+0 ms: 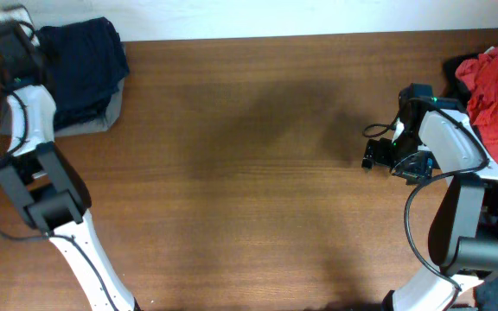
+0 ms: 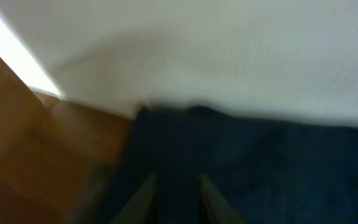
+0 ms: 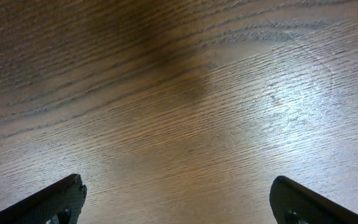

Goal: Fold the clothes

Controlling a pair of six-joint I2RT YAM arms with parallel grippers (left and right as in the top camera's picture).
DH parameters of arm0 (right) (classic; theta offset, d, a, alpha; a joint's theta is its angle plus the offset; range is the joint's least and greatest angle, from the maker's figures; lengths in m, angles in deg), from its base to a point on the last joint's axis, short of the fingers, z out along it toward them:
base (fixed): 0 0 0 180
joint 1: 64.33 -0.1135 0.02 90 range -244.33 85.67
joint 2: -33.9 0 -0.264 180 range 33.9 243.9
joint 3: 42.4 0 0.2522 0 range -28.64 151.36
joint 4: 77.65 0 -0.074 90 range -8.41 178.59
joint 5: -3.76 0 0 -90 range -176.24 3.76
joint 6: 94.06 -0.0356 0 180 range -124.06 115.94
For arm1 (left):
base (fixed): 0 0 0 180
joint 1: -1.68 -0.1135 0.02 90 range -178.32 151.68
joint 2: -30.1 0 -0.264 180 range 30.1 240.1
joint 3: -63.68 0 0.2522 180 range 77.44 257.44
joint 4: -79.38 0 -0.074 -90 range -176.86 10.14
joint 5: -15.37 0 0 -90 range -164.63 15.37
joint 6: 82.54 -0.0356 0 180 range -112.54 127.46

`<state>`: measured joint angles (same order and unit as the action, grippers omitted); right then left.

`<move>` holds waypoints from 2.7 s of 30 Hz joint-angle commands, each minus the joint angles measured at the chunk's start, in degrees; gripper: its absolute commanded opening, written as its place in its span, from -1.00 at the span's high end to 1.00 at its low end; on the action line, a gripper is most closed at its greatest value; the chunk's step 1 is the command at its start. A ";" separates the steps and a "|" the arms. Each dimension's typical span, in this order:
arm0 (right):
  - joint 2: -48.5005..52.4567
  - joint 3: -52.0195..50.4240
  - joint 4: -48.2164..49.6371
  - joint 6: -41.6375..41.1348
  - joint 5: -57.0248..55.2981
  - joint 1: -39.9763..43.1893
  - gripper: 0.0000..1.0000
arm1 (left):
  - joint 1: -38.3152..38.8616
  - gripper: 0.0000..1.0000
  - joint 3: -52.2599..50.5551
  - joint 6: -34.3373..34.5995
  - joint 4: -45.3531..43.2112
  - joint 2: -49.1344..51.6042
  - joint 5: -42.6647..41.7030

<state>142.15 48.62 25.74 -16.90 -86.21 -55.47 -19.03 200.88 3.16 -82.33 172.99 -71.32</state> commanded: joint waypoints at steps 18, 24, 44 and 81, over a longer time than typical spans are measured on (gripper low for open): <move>-1.62 0.70 -0.15 0.37 -0.09 0.20 -0.98 | 0.61 0.67 -0.37 -4.55 -8.20 0.09 2.62; -1.62 0.70 -0.15 0.37 -0.09 0.20 -0.98 | 0.92 0.53 -0.39 -4.13 -5.97 0.61 0.20; -1.62 0.70 -0.15 0.37 -0.07 0.20 -0.98 | 5.51 -0.10 -0.37 -4.15 -4.92 11.69 -8.07; -1.62 0.70 -0.15 0.37 -0.07 0.20 -0.98 | 6.71 -0.98 -0.39 -8.74 77.88 -52.81 -23.52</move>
<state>142.15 48.81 25.74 -16.93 -86.21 -55.47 -12.89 200.64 -2.78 -6.94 124.90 -93.52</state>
